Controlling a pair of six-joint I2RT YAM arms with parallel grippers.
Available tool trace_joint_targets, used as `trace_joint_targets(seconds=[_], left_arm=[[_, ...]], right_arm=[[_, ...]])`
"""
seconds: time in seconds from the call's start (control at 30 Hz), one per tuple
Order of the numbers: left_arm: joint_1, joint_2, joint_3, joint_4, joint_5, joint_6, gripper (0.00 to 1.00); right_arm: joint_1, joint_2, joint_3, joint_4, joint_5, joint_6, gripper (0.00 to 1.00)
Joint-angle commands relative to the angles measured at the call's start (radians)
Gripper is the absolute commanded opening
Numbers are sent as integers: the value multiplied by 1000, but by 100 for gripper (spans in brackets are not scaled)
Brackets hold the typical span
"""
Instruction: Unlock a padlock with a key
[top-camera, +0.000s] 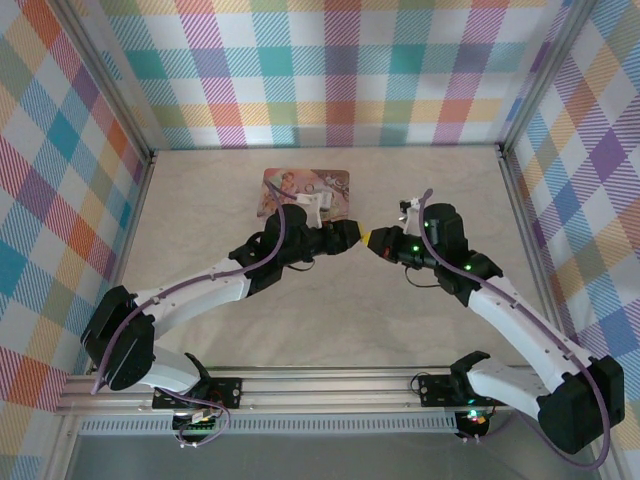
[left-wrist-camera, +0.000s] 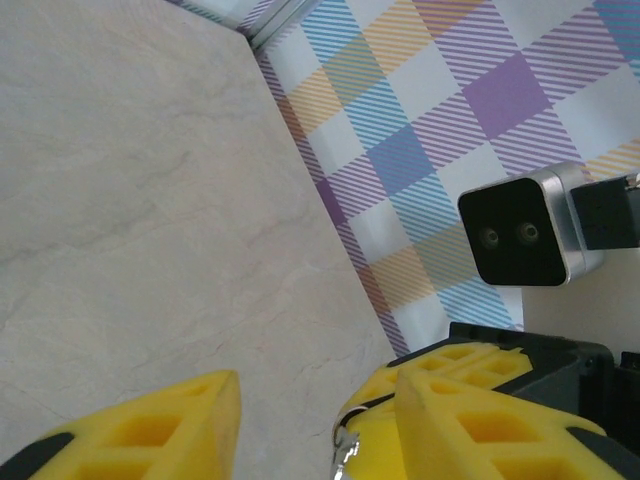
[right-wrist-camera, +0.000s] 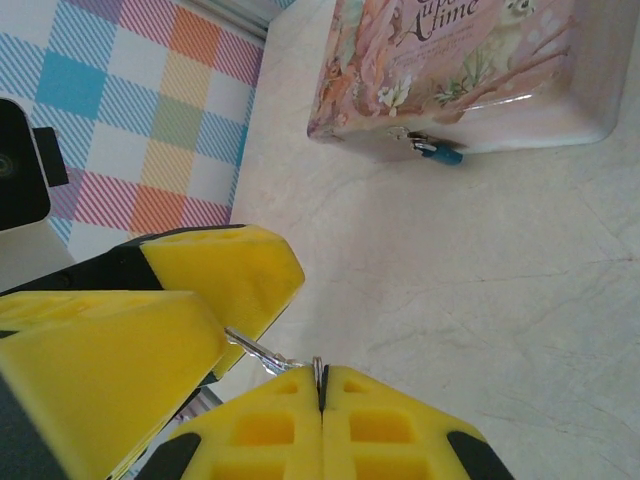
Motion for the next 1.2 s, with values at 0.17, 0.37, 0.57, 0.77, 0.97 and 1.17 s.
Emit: trace_joint_targets(seconds=[0.17,0.37,0.57,0.77,0.97,1.17], left_arm=[[-13,6,30,6,-3,16,26],[-13,5,33,1,-4,22,13],[-14,-24,34,-38,-33,50,0],[-11,-95,40,-123,-88,114,0],[-11,-170,86,-226,-72,220,0],[-10,-217,144,-281,39,297,0]], right_arm=[[20,7,29,44,-17,13,0],[23,9,27,52,-21,20,0],[23,-7,20,32,-1,1,11],[21,-71,19,-11,35,-93,24],[0,-143,45,-16,-22,-209,34],[-5,-173,73,113,-223,-249,45]])
